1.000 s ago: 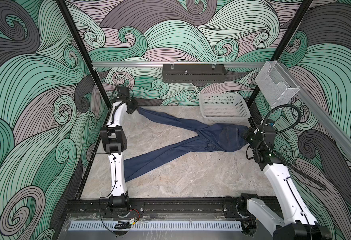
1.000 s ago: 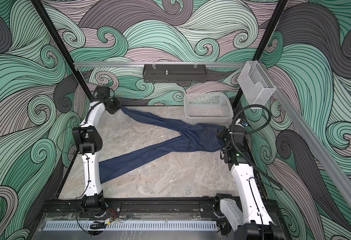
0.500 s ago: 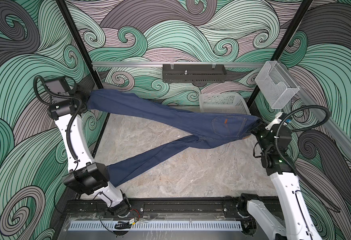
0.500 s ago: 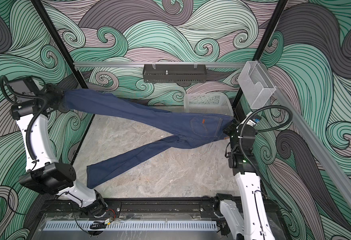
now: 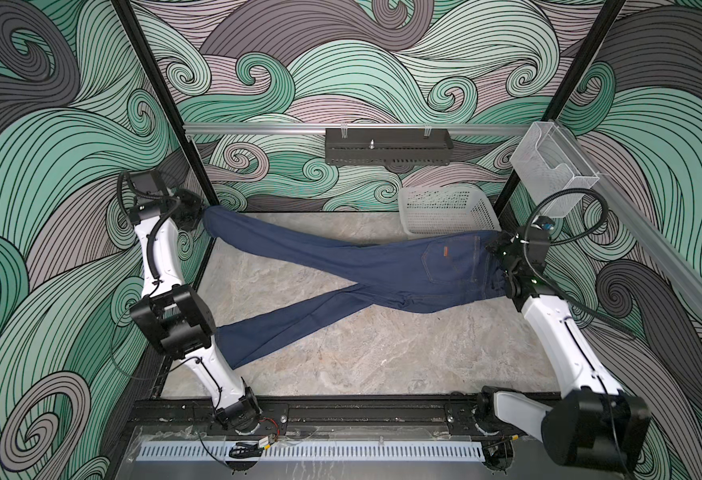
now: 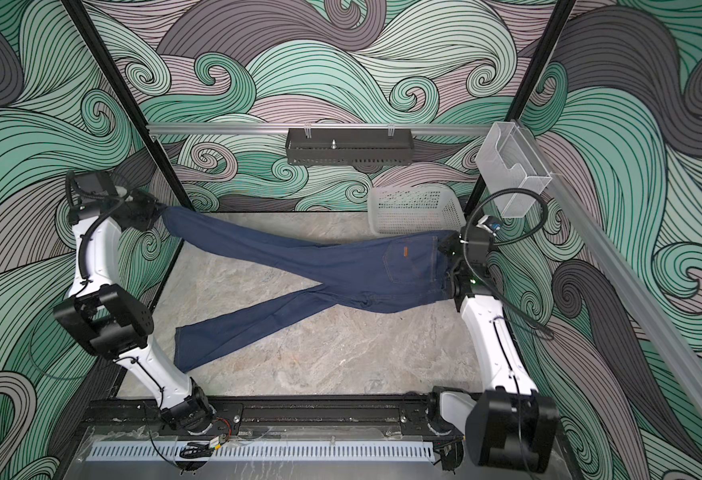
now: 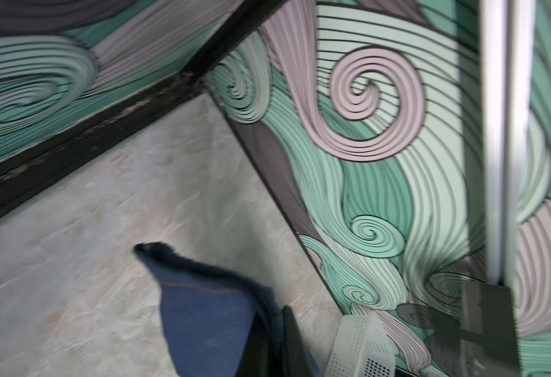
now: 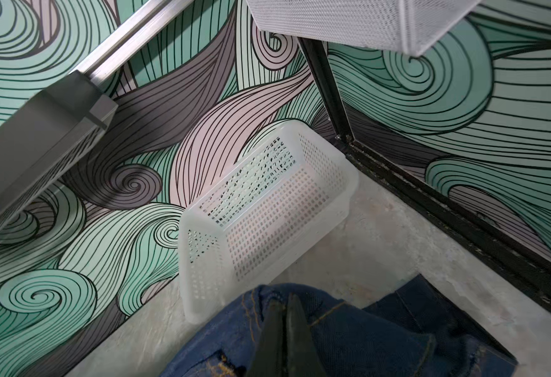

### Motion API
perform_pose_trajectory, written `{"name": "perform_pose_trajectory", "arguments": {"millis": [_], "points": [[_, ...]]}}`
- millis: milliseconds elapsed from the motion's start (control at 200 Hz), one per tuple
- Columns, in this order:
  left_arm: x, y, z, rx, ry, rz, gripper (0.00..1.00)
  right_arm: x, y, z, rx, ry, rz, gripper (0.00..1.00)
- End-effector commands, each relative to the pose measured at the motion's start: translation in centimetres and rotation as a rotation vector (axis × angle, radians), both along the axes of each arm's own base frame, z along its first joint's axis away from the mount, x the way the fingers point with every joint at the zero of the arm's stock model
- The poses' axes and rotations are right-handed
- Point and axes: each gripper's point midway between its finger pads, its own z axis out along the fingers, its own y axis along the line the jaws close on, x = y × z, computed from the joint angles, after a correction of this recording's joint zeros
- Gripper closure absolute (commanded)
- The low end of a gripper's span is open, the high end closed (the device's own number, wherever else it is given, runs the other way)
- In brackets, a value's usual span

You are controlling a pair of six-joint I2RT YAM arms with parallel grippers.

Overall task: Fold and stack the trousers
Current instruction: Flatten out the trousers at the center of the table.

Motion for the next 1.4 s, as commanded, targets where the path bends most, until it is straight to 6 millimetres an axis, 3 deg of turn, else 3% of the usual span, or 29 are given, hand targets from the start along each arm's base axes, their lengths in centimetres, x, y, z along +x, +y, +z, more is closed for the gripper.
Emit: {"name": "perform_pose_trajectory", "arguments": {"millis": [0, 25, 70, 125, 195, 265, 335, 410, 500, 585, 695, 881, 1031, 1216, 1316, 1396], "points": [[1.3, -1.0, 7.5, 0.031, -0.151, -0.025, 1.0, 1.6, 0.1, 11.4, 0.01, -0.332, -0.002, 1.0], [1.3, -0.9, 9.5, 0.041, -0.207, -0.021, 1.0, 1.5, 0.1, 13.1, -0.003, -0.371, -0.001, 1.0], [0.8, -0.5, 11.1, 0.037, -0.266, 0.003, 1.0, 1.0, 0.1, 15.7, -0.036, -0.424, 0.002, 1.0], [-0.5, -0.4, 11.6, 0.047, -0.263, 0.01, 1.0, -0.2, 0.1, 17.8, -0.088, -0.458, 0.003, 1.0], [-2.4, -0.7, 11.0, 0.054, -0.218, -0.002, 1.0, -2.0, -0.3, 17.7, -0.135, -0.441, -0.012, 1.0], [-4.4, -1.3, 8.7, 0.02, -0.175, -0.017, 1.0, -4.0, -0.7, 15.1, -0.152, -0.391, -0.039, 1.0], [-6.9, -1.5, 4.8, -0.019, -0.127, 0.007, 1.0, -5.8, -1.1, 10.2, -0.137, -0.293, -0.062, 1.0], [-11.0, -1.3, 1.2, -0.039, -0.09, 0.075, 1.0, -8.2, -1.4, 4.7, -0.093, -0.164, -0.091, 1.0], [-16.7, -1.8, -2.7, -0.055, -0.009, 0.13, 1.0, -12.2, -2.2, 0.1, -0.071, -0.041, -0.163, 1.0], [-21.1, -2.2, -5.8, -0.046, 0.057, 0.192, 1.0, -15.9, -3.5, -2.3, -0.083, 0.019, -0.265, 1.0], [-24.8, -3.1, -8.7, -0.039, 0.117, 0.291, 1.0, -19.8, -4.6, -4.7, -0.106, 0.085, -0.36, 1.0], [-30.8, -2.6, -10.3, 0.039, 0.227, 0.5, 1.0, -23.4, -5.5, -8.0, -0.124, 0.185, -0.45, 1.0], [-33.4, -3.0, -10.9, 0.07, 0.277, 0.563, 1.0, -25.4, -5.7, -10.3, -0.102, 0.227, -0.499, 1.0], [-35.1, -3.9, -13.6, 0.08, 0.334, 0.574, 1.0, -26.6, -5.5, -12.7, -0.068, 0.253, -0.51, 1.0], [-34.7, -4.2, -13.5, 0.069, 0.313, 0.558, 1.0, -26.3, -5.4, -12.8, -0.029, 0.216, -0.526, 1.0], [-32.4, -4.4, -12.2, 0.01, 0.223, 0.517, 1.0, -24.5, -5.0, -11.5, 0.004, 0.144, -0.49, 1.0]]}}
